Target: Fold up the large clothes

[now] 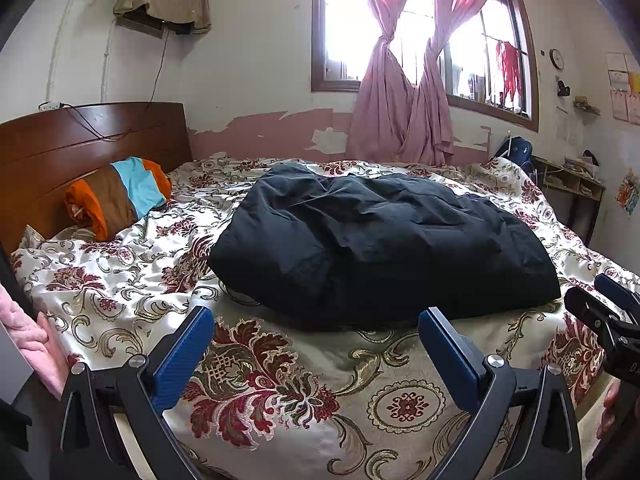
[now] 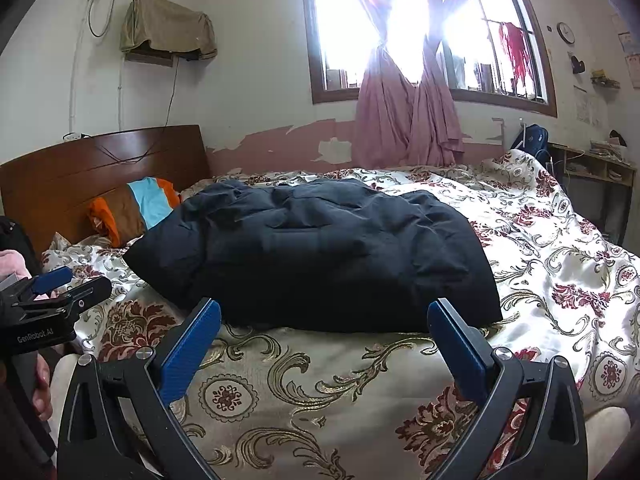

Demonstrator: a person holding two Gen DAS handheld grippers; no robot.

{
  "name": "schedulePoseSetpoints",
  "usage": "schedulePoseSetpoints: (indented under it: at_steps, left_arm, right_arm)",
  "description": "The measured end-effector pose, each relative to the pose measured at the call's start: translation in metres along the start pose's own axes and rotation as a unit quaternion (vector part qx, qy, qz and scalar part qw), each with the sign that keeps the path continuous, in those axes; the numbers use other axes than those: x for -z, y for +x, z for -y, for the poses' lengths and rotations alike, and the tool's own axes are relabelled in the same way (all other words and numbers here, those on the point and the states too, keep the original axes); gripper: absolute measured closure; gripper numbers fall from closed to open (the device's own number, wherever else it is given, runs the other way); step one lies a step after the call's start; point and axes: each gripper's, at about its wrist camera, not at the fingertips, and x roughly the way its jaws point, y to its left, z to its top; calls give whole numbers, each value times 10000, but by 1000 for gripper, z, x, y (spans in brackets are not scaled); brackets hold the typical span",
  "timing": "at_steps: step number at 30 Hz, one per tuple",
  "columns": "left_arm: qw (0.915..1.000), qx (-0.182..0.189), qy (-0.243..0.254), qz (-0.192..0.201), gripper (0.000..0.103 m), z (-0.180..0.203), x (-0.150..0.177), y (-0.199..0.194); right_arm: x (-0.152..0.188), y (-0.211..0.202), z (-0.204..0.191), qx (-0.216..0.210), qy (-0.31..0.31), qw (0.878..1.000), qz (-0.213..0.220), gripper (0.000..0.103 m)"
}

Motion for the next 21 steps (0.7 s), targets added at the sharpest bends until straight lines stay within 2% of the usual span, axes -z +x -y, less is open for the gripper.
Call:
schedulePoseSetpoints:
  at_steps: [21]
  left_arm:
    - [10000,-1,-18,15,0,-2,0,0]
  right_arm:
    - [1,-2,0,9,-4,10000,6,2]
